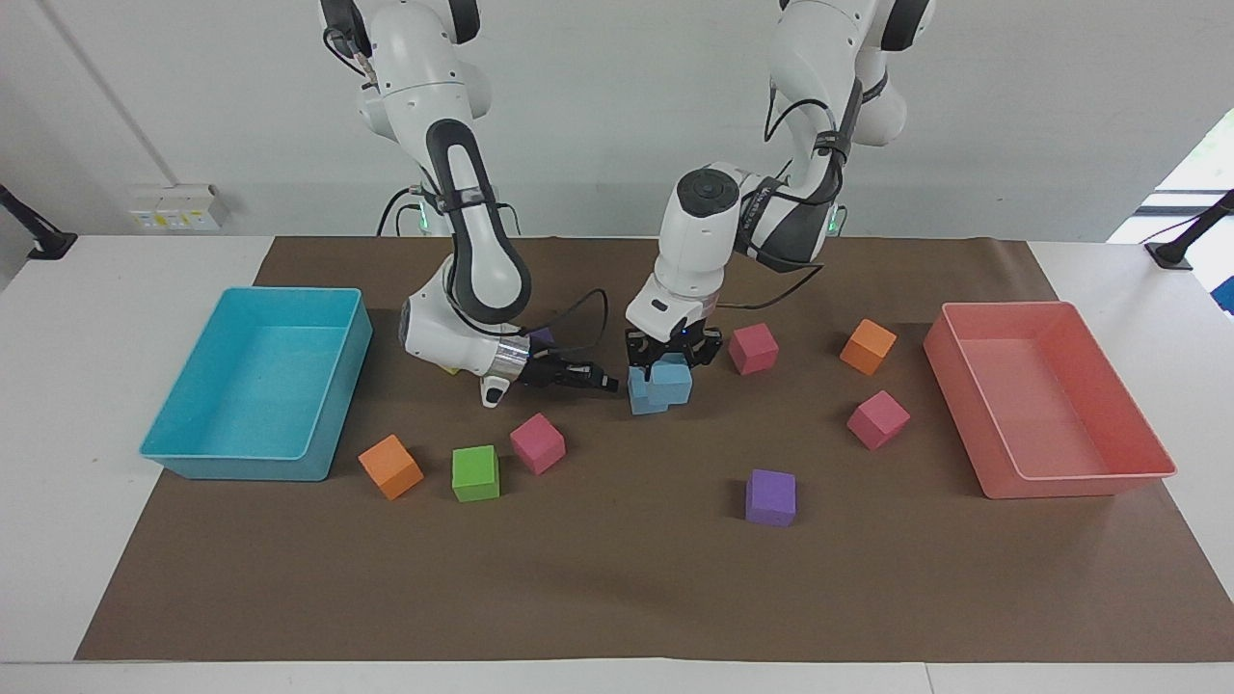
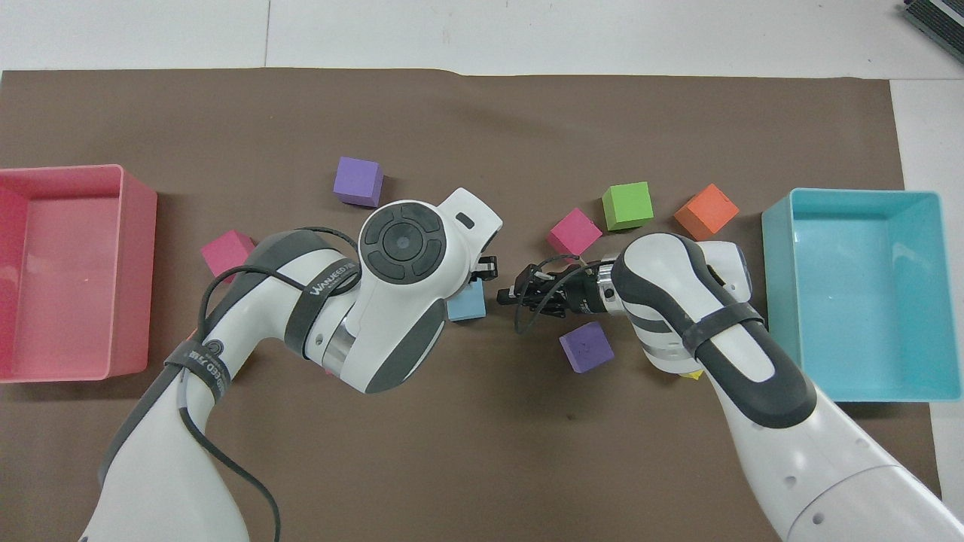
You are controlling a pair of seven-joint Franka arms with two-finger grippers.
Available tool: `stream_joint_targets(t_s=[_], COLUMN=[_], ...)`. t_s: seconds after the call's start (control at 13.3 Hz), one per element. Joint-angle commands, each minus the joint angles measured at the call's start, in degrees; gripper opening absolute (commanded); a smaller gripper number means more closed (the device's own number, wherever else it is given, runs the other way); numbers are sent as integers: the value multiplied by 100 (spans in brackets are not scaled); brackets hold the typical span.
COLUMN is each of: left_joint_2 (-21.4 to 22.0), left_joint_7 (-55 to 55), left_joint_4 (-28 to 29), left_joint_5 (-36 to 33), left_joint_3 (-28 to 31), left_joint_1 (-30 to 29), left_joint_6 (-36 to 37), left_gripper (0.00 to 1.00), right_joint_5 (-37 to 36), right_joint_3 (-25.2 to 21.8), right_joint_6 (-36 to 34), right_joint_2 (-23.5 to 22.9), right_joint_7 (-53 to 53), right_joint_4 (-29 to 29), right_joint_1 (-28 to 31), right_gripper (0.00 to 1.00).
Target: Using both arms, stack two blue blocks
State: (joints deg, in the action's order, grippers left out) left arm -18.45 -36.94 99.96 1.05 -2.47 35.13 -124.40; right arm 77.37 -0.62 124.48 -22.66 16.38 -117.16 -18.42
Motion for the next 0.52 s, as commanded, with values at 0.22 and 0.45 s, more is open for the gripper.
stream_joint_targets(t_s=[0.22,0.45], left_joint_2=[-89,-80], left_joint_7=[-103,-103], left_joint_4=[-3,50], left_joint_5=[36,45], left_joint_3=[89,89], left_joint_1=[301,328], left_joint_6=[56,74], left_gripper=[8,8], right_joint_5=[182,190], right_joint_3=[27,27], right_joint_6=[68,68], right_joint_2=[-10,-10], right_joint_7=[181,181], right_joint_4=[-35,-35], right_joint_1=[14,14], right_gripper=[0,0])
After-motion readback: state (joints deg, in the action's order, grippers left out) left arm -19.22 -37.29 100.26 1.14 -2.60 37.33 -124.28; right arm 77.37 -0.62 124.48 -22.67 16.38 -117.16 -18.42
